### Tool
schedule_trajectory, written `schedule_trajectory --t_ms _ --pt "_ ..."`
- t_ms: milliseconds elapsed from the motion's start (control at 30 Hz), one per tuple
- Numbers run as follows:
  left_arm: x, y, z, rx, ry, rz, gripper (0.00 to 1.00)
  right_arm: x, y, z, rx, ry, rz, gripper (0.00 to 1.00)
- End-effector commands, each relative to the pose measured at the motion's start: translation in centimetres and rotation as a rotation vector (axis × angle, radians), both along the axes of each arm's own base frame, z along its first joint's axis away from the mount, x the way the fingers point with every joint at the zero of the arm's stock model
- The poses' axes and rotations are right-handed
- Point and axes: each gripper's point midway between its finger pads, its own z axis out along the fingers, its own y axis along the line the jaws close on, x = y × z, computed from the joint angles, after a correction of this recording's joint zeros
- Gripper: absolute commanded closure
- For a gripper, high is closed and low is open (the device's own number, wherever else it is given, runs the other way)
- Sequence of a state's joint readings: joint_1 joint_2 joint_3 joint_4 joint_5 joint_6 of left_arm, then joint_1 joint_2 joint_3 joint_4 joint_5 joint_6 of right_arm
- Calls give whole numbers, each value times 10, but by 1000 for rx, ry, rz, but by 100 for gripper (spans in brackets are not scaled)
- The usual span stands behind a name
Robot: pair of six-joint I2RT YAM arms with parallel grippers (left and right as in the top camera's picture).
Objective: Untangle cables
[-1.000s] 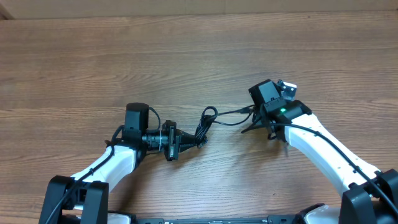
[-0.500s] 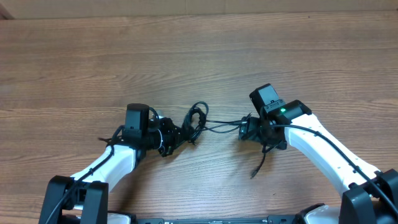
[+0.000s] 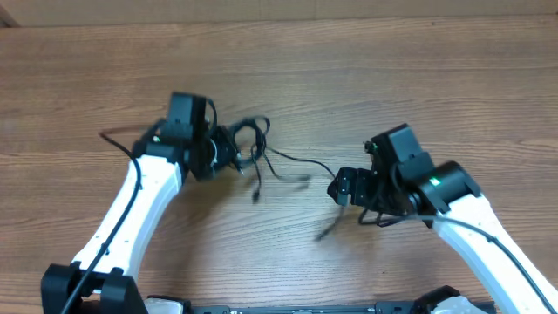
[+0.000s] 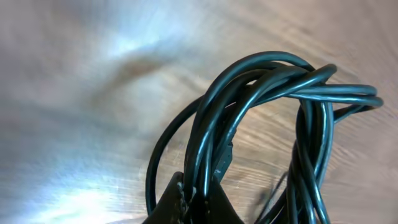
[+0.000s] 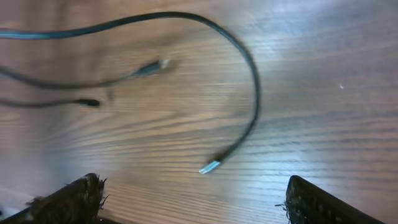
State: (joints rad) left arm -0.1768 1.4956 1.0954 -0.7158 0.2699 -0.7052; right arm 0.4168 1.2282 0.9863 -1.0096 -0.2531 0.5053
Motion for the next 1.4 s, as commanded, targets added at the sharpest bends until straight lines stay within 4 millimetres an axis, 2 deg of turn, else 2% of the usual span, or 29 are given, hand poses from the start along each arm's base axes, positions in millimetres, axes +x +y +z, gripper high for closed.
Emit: schedule_trajectory --t_ms 0,133,200,300,367,533,633,733,1000,1267,1367 --pt "18 4 41 153 -164 -217 96 -1 12 22 71 -113 129 13" --pt "14 1 70 224 -217 -369 96 -7 43 48 230 -234 366 18" --pt "12 6 81 263 -234 -377 96 -9 55 59 298 -287 451 21" --pt "9 15 100 312 -268 -348 96 -3 62 68 331 -335 468 27" --pt "5 13 116 299 -315 -351 96 2 63 72 336 -366 469 27" --pt "-17 -4 154 202 -439 -428 96 17 70 84 355 -455 473 26" --pt "-31 -18 172 116 -493 -473 96 30 77 96 405 -481 409 25" --pt "-41 -24 180 73 -510 -496 96 42 83 110 464 -501 343 22" --pt "-50 -33 181 32 -499 -526 96 57 90 135 550 -552 271 22" --pt "-56 -46 180 21 -498 -570 96 65 93 130 565 -531 246 23" --pt "-59 -49 180 18 -498 -584 96 72 92 125 544 -527 216 27"
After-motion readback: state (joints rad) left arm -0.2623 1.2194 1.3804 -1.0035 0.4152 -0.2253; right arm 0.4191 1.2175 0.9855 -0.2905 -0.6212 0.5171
